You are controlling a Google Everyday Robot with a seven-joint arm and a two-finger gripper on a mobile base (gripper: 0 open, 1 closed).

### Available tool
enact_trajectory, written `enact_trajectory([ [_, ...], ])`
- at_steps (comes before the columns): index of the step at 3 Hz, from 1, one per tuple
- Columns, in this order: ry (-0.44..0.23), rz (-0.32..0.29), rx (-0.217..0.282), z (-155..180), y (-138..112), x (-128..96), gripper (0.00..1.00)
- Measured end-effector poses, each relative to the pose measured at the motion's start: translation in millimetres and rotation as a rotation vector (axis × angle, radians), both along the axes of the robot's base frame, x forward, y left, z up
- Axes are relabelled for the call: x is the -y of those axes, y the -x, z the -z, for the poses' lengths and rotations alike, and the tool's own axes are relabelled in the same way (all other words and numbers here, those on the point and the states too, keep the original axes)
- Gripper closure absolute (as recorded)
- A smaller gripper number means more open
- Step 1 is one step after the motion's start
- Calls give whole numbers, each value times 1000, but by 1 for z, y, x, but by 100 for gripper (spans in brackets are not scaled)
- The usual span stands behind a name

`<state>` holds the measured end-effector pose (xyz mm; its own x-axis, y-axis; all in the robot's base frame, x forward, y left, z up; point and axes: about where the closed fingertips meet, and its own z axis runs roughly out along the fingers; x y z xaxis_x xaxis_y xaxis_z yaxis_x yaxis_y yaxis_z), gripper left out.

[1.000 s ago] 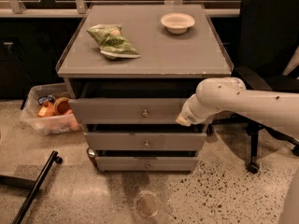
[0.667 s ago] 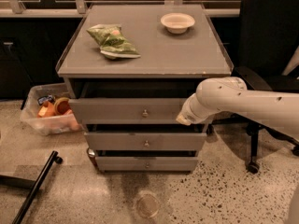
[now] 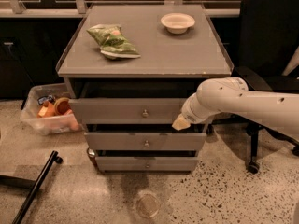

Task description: Close top drawer

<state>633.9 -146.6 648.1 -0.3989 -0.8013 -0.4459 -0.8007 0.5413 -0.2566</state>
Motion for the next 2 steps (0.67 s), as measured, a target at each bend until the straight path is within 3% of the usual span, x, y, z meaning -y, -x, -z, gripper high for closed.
enact_trajectory([
  [1, -17, -5, 1, 4, -3, -7, 0],
  [2, -21, -5, 0, 6, -1, -8, 0],
])
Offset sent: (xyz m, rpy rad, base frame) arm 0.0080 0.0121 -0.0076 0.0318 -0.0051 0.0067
